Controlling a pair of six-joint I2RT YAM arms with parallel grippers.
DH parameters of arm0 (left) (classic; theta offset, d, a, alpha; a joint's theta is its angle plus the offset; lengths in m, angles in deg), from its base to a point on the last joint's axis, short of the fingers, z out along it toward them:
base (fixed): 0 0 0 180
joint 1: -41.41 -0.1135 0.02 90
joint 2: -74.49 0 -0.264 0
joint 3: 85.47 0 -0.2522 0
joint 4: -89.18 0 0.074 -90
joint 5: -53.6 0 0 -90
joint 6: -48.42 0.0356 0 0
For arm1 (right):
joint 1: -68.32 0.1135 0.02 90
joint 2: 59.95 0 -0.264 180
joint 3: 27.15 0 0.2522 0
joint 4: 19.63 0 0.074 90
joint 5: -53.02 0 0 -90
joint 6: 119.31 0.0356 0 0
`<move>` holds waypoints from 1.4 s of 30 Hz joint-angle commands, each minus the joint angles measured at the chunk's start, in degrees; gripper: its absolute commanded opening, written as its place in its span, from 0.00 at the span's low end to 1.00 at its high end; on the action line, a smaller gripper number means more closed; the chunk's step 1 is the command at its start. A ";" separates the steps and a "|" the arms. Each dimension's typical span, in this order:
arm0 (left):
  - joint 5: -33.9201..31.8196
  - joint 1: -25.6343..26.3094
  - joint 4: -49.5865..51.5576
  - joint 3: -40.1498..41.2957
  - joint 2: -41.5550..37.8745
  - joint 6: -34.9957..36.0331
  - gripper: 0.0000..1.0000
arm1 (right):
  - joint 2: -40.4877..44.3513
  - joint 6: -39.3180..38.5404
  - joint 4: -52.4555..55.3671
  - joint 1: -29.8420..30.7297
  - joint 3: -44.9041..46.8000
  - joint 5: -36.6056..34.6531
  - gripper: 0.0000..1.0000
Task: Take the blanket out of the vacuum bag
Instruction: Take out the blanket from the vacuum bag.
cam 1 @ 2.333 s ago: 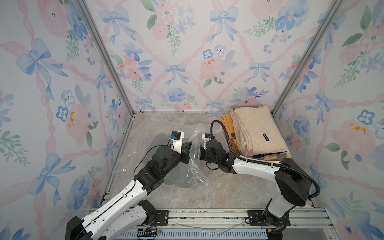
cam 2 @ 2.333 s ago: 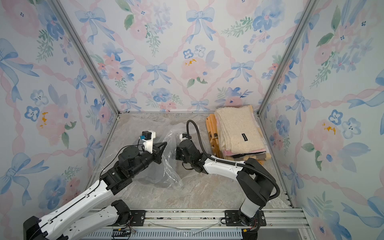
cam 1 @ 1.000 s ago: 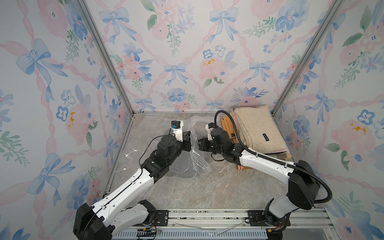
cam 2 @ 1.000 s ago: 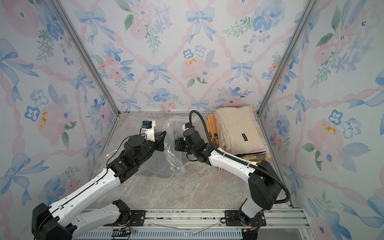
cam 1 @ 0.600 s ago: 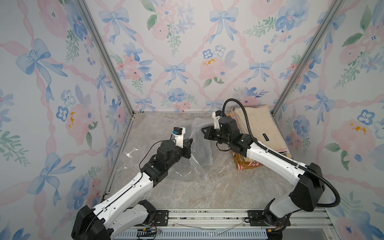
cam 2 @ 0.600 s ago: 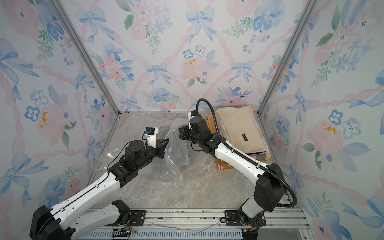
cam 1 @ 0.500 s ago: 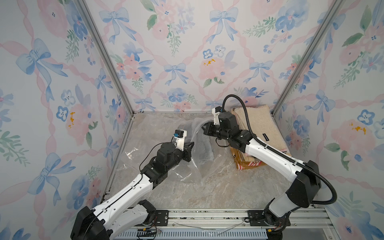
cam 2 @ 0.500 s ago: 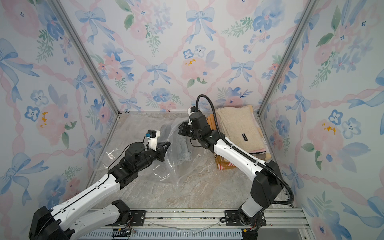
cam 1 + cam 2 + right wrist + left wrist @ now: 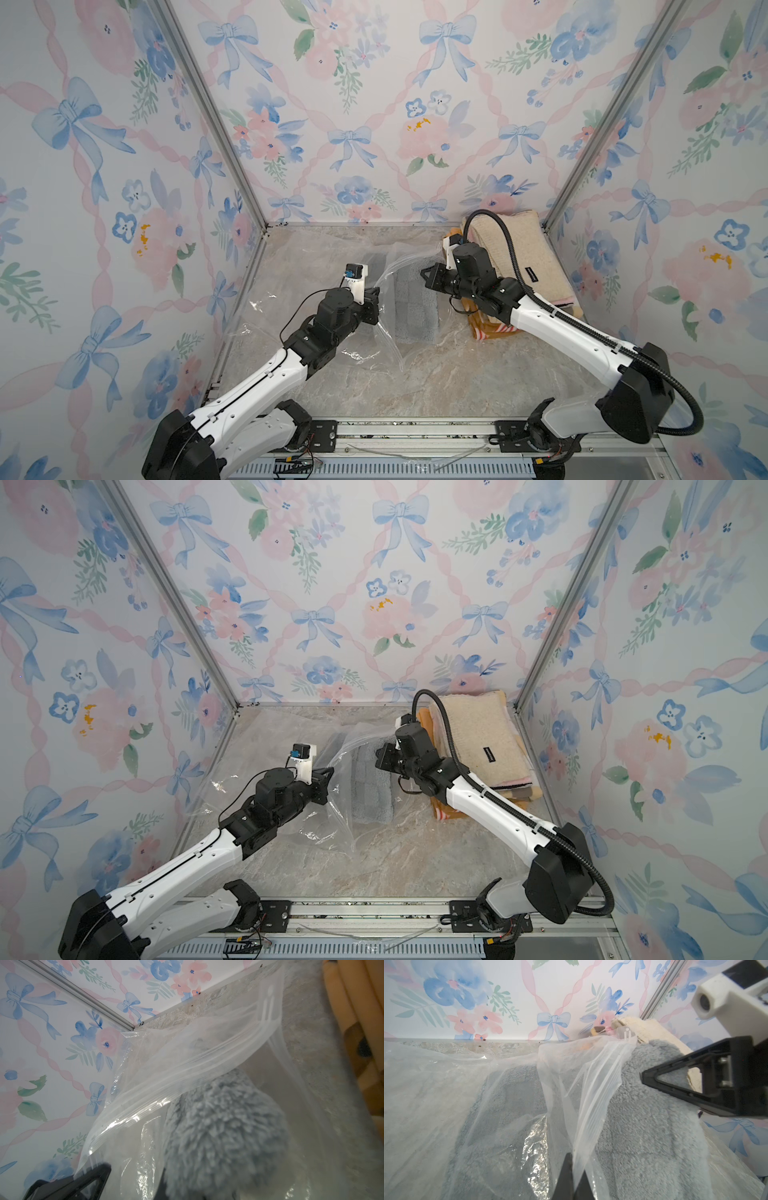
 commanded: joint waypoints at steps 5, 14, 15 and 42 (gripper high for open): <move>1.41 -0.33 -1.91 -1.51 3.21 0.24 0.00 | 0.42 -1.55 -11.48 -2.95 8.86 2.78 0.12; -0.05 -0.43 2.43 -2.38 -0.46 2.93 0.00 | -3.38 -2.06 -15.74 -4.42 14.32 3.96 0.49; -0.20 -0.72 2.89 -2.25 -0.98 3.37 0.00 | -3.61 -1.97 -17.23 -4.66 15.71 4.22 0.52; 2.76 -1.79 1.10 -0.40 -0.76 1.38 0.00 | 11.55 9.88 -25.07 -3.39 38.19 7.29 0.79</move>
